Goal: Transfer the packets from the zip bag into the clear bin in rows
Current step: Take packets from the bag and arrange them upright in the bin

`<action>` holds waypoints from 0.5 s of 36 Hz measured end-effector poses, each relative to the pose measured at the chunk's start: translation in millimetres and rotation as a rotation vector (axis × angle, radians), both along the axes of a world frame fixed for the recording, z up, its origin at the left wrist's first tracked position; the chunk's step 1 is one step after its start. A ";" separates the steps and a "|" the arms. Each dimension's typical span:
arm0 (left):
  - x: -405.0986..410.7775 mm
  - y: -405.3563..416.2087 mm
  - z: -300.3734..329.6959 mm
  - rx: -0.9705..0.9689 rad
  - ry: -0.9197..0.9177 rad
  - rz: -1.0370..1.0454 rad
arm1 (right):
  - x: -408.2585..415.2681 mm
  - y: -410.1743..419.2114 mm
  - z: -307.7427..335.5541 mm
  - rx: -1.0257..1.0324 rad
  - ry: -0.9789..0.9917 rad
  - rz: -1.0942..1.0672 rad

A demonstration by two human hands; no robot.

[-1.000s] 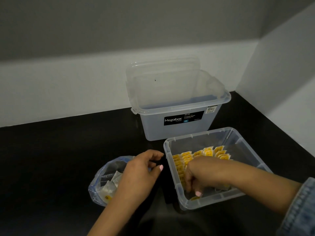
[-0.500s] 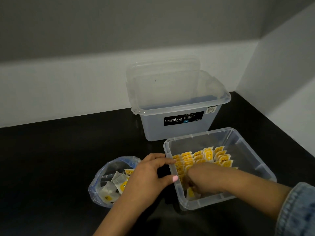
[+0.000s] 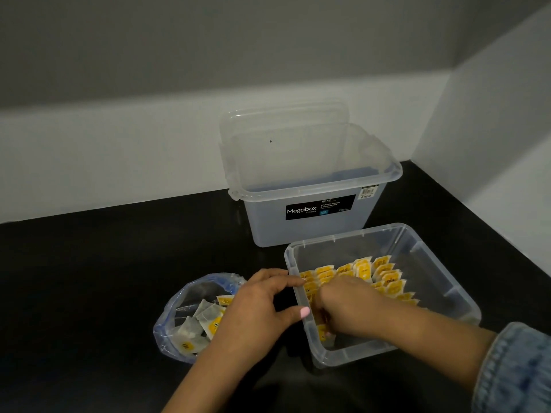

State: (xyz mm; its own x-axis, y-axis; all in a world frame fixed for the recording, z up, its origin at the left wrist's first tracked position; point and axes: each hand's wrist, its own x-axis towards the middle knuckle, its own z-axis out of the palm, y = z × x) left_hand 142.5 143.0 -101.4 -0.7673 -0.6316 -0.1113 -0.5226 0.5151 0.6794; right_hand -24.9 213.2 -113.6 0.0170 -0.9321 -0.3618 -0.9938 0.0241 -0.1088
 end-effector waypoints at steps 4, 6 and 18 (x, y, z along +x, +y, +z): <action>0.4 0.6 1.8 0.001 -0.001 -0.001 | 3.0 -1.2 -3.9 -0.091 0.068 0.010; 1.2 1.0 2.2 0.000 -0.001 -0.002 | 1.7 -2.7 -4.8 -0.136 0.082 0.015; 7.9 -0.8 6.5 0.016 0.047 0.007 | -1.4 -5.1 -7.1 -0.103 0.130 0.029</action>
